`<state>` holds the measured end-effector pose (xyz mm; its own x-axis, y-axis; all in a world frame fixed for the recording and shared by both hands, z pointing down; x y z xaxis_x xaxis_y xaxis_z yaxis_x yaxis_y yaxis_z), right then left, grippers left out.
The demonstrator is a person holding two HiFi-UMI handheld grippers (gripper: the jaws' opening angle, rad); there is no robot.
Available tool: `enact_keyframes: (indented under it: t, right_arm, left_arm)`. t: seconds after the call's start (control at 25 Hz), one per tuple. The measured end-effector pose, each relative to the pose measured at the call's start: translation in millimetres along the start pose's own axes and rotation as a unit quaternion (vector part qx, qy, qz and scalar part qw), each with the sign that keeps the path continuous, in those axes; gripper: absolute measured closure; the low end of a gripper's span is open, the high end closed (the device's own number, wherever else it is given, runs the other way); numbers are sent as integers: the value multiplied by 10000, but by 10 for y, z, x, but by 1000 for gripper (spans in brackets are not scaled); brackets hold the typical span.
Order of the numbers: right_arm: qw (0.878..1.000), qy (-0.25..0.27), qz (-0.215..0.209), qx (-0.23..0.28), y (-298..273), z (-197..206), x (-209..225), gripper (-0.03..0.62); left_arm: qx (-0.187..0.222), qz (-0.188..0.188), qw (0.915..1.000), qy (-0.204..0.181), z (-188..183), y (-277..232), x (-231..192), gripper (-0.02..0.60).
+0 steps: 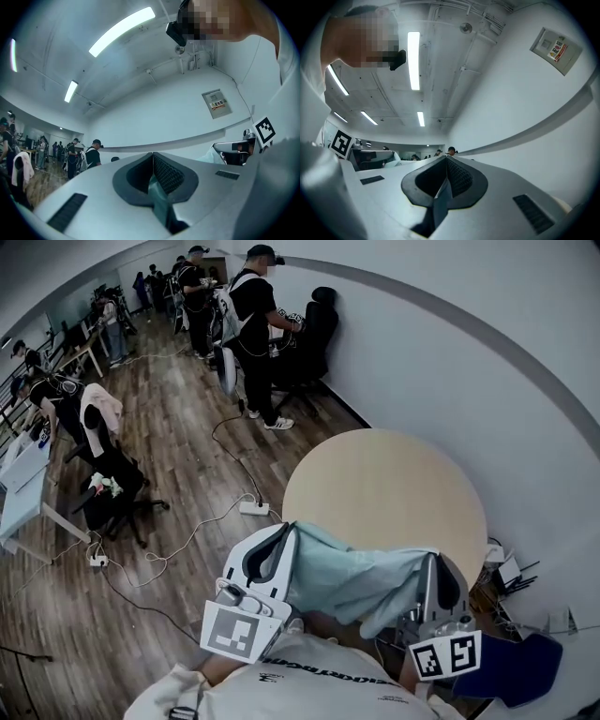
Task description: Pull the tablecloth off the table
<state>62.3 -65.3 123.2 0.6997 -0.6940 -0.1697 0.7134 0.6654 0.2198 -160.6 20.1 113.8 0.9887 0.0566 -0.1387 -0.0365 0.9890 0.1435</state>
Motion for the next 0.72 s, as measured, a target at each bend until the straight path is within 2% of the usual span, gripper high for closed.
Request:
enact_keyframes:
  t: [0.24, 0.72]
  right_arm:
    - [9999, 59, 26, -137, -53, 66, 14, 559]
    - [9999, 77, -15, -111, -147, 152, 24, 559]
  left_arm:
    - [-92, -125, 9998, 131, 34, -17, -53, 566]
    - [-48, -265, 9996, 112, 98, -70, -129, 566]
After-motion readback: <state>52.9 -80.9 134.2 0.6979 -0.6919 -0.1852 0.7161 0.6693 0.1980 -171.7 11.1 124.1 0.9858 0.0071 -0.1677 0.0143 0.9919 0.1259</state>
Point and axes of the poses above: the fingertips, and each gripper's own axes: y backward along the fingers, x to its right, z out of its underside, the point moved 2 cm from there along y, backward along the fingers, and after that the axes turned 13 degrees about y, right-handed, at the moved point
